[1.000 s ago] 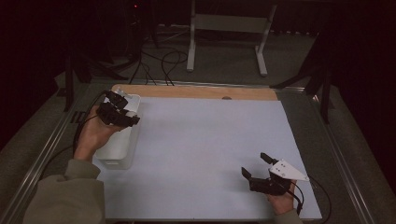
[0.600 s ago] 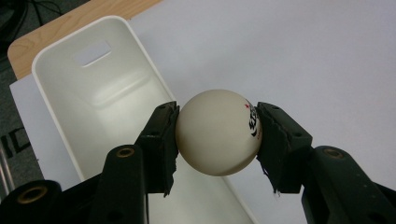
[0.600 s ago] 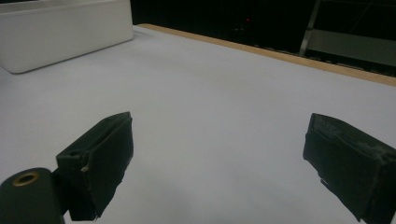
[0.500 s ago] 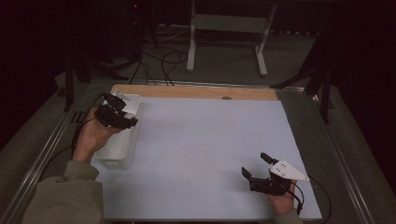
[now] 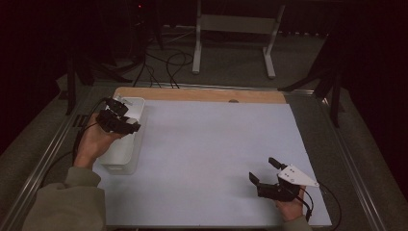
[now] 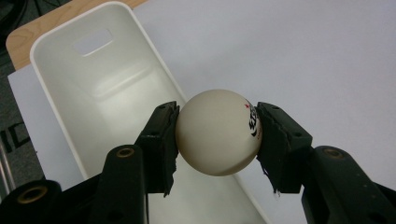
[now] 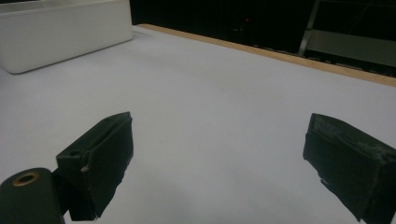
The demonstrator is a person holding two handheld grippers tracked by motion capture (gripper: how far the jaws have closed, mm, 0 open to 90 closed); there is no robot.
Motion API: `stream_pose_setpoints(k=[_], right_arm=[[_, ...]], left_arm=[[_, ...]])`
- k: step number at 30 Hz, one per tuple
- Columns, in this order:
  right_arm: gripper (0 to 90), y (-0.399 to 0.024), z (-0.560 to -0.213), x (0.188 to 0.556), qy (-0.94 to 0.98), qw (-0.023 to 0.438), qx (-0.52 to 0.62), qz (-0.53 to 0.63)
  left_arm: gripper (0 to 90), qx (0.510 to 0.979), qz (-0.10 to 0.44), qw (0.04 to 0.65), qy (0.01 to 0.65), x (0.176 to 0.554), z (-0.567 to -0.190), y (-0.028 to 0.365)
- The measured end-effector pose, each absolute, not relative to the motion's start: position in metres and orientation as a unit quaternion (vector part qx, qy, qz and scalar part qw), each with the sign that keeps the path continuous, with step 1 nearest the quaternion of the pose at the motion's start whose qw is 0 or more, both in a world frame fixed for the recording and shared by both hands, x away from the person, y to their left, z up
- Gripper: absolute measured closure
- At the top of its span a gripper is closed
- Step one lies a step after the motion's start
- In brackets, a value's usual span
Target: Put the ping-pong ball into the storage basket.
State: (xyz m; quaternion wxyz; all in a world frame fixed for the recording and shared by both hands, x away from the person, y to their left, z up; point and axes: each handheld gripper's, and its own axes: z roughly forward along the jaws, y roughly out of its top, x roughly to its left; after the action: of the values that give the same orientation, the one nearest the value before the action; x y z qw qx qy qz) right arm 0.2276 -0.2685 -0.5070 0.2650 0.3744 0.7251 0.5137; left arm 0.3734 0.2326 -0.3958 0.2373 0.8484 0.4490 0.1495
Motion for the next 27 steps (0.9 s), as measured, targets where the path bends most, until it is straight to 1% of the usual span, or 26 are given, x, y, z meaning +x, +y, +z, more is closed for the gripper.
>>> stream_pose_setpoints(k=[27], right_arm=[[8.4,-0.268,-0.507,0.228,0.725,0.265,0.376,0.512]], left_arm=[[51.6,0.842,0.148,0.233,0.463,0.37,-0.406,0.246]])
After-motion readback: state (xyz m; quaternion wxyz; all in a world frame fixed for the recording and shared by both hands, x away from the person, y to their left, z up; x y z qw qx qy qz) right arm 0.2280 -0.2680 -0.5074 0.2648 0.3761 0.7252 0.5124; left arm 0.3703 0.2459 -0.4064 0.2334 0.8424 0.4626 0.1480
